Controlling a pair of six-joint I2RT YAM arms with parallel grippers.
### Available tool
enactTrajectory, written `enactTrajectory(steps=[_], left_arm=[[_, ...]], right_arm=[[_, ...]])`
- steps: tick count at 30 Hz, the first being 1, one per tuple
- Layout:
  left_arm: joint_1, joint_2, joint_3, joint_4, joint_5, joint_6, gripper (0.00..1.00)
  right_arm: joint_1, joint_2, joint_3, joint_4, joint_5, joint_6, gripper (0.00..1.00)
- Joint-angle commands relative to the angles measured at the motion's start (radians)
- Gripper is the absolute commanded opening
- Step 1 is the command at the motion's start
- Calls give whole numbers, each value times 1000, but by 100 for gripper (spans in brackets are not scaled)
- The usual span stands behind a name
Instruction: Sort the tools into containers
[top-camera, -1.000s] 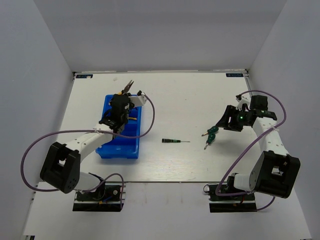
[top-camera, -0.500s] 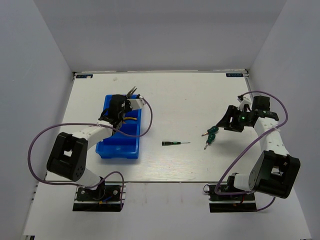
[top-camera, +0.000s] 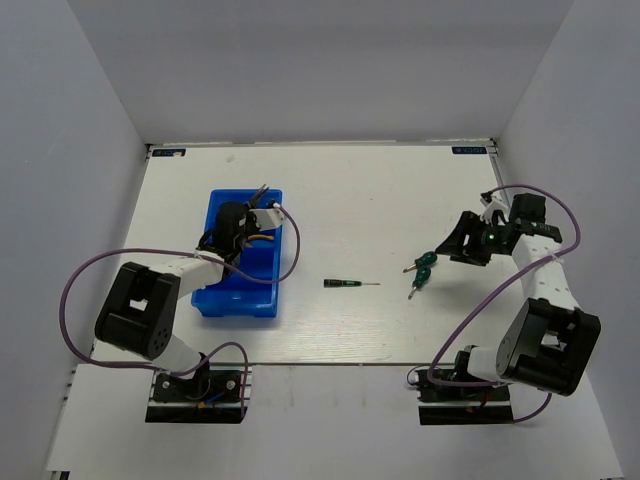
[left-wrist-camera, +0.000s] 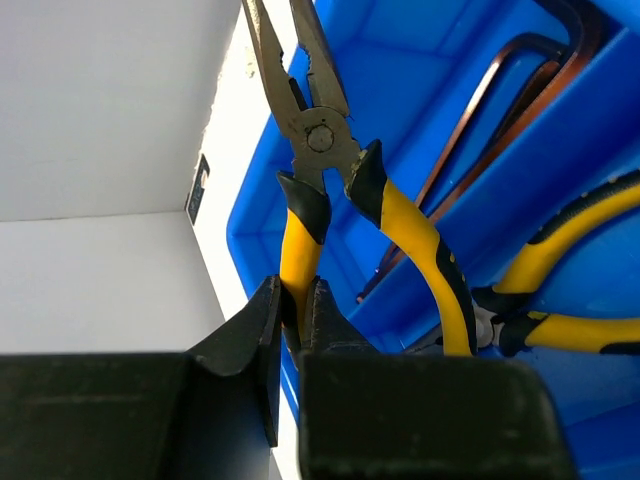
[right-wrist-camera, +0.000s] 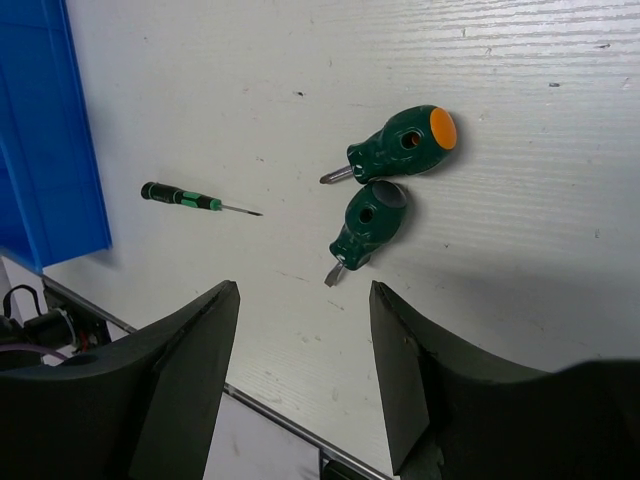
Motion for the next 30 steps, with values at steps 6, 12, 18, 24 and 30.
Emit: enactTrajectory(steps=[6, 12, 18, 24, 30], left_arm=[[6, -16, -28, 107, 13, -22, 2], [6, -36, -55, 107, 24, -22, 4], [6, -36, -45, 98, 24, -22, 10], [6, -36, -55, 98, 24, -40, 31], [6, -70, -73, 89, 15, -59, 45]], right_arm=[[-30, 6, 44, -21, -58, -12, 61], [-39, 11, 47, -24, -72, -9, 61], [-50, 11, 45, -27, -83, -7, 61], [-56, 12, 45, -27, -92, -7, 61], [-59, 14, 45, -30, -97, -7, 61]])
